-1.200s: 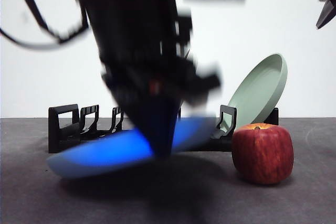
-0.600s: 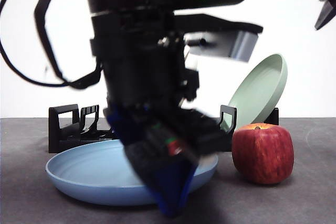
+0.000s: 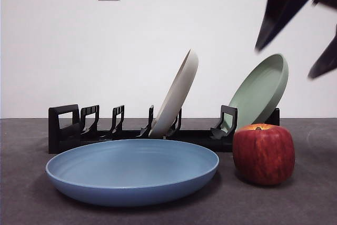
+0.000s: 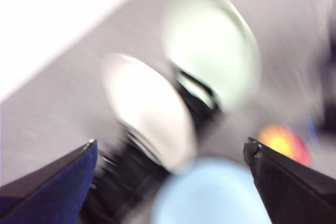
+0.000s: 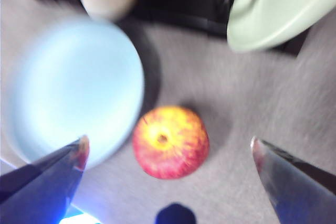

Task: Take the blue plate from the plate rack,put the plate on the table,take the apple from the table,put the apple in the plate

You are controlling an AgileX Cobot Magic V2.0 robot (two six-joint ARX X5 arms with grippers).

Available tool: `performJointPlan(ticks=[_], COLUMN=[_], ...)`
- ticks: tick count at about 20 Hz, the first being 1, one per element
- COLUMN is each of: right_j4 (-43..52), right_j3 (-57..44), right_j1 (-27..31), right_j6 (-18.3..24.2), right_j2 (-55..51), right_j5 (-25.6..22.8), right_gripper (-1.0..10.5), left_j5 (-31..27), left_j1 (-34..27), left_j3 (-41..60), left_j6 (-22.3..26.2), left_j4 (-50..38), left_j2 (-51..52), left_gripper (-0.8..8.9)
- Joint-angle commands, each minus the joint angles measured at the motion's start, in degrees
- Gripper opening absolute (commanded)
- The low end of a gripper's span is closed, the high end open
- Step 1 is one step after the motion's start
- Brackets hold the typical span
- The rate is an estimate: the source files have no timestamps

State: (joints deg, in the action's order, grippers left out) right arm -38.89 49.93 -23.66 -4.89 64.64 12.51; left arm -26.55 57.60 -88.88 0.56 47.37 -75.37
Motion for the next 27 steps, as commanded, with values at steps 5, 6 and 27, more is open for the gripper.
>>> performJointPlan(ticks=[5,6,27], right_j4=[4.57,4.68,5.05], right_j3=[0.17,0.17,12.57], right_j1=[-10.23,-11.13,-16.33], right_j6=[0.48,0.48,-2.14], right_j2=[12.83,14.82,20.5], right_j5=[-9.16,-11.08,-4.46], right_gripper=[5.4,5.4,-0.1], left_j5=[-0.28,-0.26,-0.33], left_j1=[-15.39,-17.79,-27.63], left_j3=[-3.56,-3.56,-3.56], left_j6=[2.54,2.54,4.02], left_j4=[1.57,2.71,8.02], left_j2=[8.48,9.38,10.78], left_gripper=[4.71,4.71,4.71])
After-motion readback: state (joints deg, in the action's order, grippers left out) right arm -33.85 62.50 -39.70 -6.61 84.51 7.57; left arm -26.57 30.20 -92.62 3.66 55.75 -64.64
